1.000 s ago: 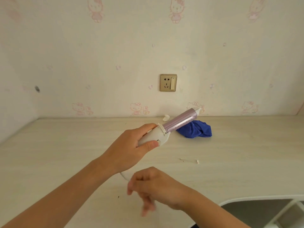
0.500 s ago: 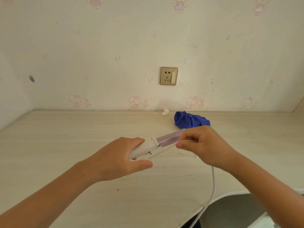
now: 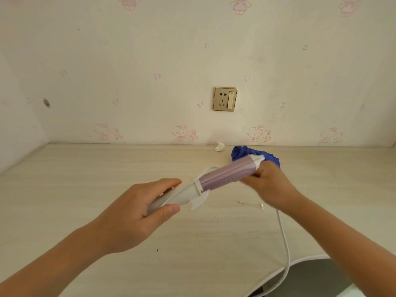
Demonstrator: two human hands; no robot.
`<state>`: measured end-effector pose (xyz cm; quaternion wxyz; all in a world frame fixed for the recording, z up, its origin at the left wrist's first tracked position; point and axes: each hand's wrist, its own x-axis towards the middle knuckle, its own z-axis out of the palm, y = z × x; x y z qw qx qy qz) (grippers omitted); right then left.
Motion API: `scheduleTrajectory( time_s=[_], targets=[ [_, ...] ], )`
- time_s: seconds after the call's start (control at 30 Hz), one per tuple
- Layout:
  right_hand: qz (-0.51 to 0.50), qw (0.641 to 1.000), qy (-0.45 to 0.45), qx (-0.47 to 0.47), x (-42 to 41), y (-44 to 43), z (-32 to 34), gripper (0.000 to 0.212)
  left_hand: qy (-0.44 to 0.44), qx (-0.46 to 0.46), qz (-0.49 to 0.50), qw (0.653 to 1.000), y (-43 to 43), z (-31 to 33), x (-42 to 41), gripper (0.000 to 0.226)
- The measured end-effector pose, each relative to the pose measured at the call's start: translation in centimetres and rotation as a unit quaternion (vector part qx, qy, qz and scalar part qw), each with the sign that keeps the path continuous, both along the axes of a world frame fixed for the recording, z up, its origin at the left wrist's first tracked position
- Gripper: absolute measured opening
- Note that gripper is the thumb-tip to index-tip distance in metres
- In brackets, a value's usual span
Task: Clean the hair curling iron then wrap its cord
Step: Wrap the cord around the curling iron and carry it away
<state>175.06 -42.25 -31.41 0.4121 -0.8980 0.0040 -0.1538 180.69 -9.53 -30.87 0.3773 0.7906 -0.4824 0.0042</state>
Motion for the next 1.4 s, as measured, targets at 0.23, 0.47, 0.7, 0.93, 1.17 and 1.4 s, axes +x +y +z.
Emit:
scheduleTrajectory(
  time_s=[0.23,0.47,0.7,0.93,1.17,1.4],
  targets=[
    [0.147,0.982,0.001,-0.119,-0.9,7.9,-0.2,0.029,-0.030,0.049,0.092,0.994,-4.4,0.6,1.6,0.025],
    [0.137,0.988,0.016,-0.072,-1.1,6.7,3.0,0.021,-0.057,0.124,0.085,0.987,-4.3,0.7,2.2,0.021],
    [0.106,0.994,0.024,-0.001,1.6,1.0,4.2,0.013,0.001,0.207,-0.008,0.978,-0.8,0.5,2.8,0.023],
    [0.082,0.993,0.080,0.005,1.8,1.7,0.7,0.040,0.066,-0.009,-0.048,0.997,1.3,0.7,1.6,0.035],
    [0.211,0.965,0.019,-0.155,-0.9,7.0,2.2,0.043,-0.049,0.126,0.078,0.988,-0.8,0.2,3.7,0.027],
    [0.139,0.984,0.102,0.031,3.6,1.3,3.1,0.024,0.027,0.136,-0.061,0.988,1.1,-0.5,3.5,0.034]
  ],
)
